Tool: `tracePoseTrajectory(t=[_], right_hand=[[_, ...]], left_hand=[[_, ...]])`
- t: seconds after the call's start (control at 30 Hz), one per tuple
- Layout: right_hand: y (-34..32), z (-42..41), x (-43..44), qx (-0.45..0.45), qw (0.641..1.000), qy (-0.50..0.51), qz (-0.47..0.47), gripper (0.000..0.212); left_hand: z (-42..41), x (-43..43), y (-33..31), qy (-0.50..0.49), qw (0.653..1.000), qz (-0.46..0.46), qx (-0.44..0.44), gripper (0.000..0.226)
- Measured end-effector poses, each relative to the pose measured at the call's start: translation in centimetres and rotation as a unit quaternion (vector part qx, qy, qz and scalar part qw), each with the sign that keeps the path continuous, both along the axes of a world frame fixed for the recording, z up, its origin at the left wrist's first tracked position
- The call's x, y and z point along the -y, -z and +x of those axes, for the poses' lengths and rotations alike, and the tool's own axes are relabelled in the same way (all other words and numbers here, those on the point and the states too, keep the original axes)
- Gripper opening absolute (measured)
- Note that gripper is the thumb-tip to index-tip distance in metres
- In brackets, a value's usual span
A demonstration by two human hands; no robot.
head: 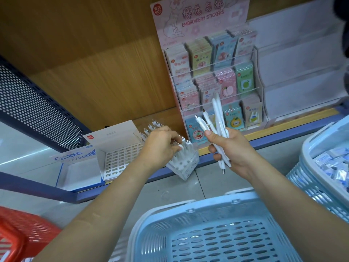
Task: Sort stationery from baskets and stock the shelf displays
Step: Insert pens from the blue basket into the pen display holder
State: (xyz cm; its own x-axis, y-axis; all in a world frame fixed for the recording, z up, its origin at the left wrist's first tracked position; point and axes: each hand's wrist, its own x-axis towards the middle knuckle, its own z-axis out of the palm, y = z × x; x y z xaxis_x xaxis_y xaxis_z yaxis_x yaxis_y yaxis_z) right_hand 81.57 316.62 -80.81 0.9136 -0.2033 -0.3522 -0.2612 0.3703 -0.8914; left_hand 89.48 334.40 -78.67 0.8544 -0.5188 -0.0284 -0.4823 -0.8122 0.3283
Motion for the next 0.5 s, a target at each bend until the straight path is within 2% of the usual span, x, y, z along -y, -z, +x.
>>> tracePoseTrajectory(t=[0.13, 0.17, 0.23, 0.3, 0.37, 0.43, 0.5], right_hand=[[-0.2, -0.1, -0.1, 0.006, 1.000, -0.017, 0.015, 0.033], [-0.3, -0.1, -0.2, 0.007, 1.000, -0.022, 0.016, 0.033], [-0.4, -0.1, -0.2, 0.010, 0.999, -0.035, 0.024, 0.029], [-0.7, -0.1, -0.2, 0.017, 0.998, -0.054, 0.041, 0.024], [-0.9, -0.2, -0.4, 0.026, 0.995, -0.083, 0.052, 0.022], [-1.0, -0.3, -0.5, 0.029, 0.992, -0.111, 0.049, 0.024], [-1.0, -0.5, -0.5, 0.017, 0.991, -0.125, 0.038, 0.024]], left_hand=[[-0.2, -0.4, -0.4, -0.002, 1.000, 0.016, -0.017, 0.030], [-0.3, -0.5, -0.8, -0.016, 1.000, -0.014, -0.017, 0.030], [-0.8, -0.2, -1.9, -0.074, 0.985, -0.148, -0.055, 0.018], [-1.6, 0.8, -3.0, -0.120, 0.930, -0.297, -0.179, 0.006], [-2.5, 2.0, -3.3, -0.136, 0.881, -0.360, -0.276, 0.013], [-2.8, 2.9, -3.0, -0.166, 0.844, -0.403, -0.312, 0.020], [-2.6, 3.2, -3.1, -0.199, 0.819, -0.438, -0.313, 0.018]])
